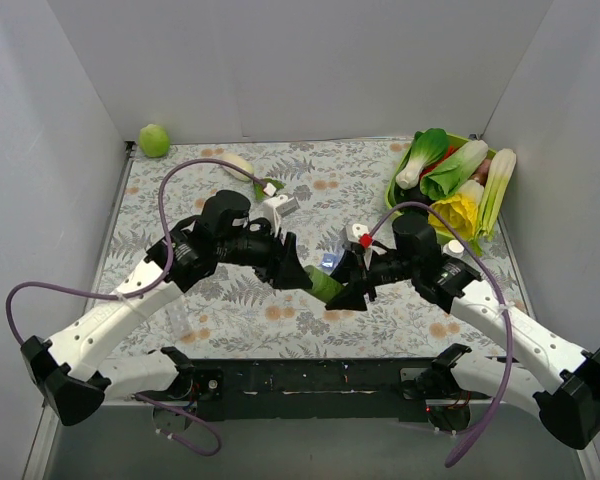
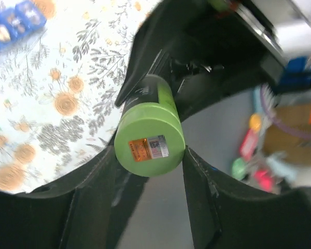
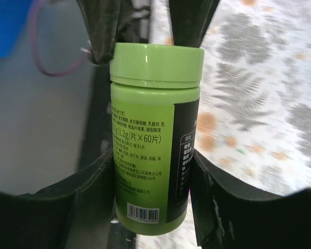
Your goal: Sort the pills into containers
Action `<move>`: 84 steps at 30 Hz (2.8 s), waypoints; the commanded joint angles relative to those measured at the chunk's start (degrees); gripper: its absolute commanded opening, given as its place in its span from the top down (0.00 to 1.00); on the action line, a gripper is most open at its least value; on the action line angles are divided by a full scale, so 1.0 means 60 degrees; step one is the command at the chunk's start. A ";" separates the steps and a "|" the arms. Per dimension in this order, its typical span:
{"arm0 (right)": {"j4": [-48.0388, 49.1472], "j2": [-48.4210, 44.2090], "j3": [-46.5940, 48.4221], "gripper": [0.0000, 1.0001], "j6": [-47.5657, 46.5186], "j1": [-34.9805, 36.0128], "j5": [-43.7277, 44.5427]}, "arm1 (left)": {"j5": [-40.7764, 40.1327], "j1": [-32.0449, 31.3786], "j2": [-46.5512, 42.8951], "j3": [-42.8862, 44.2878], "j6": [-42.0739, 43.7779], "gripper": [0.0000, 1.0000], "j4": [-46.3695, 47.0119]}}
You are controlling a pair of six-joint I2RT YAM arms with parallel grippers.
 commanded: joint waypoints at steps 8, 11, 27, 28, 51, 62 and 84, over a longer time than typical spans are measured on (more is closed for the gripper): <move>0.4121 -0.0080 -0.1296 0.99 0.3929 0.0213 -0.3969 | -0.0139 -0.0103 -0.2556 -0.1676 0.4866 0.02 0.5007; 0.1486 -0.0154 -0.0491 0.99 0.1905 0.0183 -0.2755 | -0.1485 -0.0102 -0.3333 -0.2087 0.2129 0.02 0.5450; 0.0008 -0.0051 0.0859 0.99 -0.2776 0.0754 0.3137 | -0.2821 -0.0102 -0.1402 -0.1196 -0.6288 0.03 0.0545; -0.0007 -0.0037 0.0874 0.99 -0.2819 0.0769 0.3196 | -0.2837 -0.0102 -0.1213 -0.1049 -0.6214 0.04 0.0441; 0.1030 0.0125 -0.0062 0.99 0.0384 0.0857 -0.2995 | 0.2462 -0.0117 -0.0960 -0.1896 0.2280 0.95 0.2931; 0.1623 -0.0007 -0.0402 0.99 0.1051 0.0828 -0.3251 | -0.1266 -0.0102 -0.3539 -0.2688 0.2492 0.02 0.5847; 0.0125 -0.0051 0.0449 0.99 -0.2512 0.0857 0.2610 | -0.2427 -0.0102 -0.1607 -0.1882 -0.6287 0.19 0.0571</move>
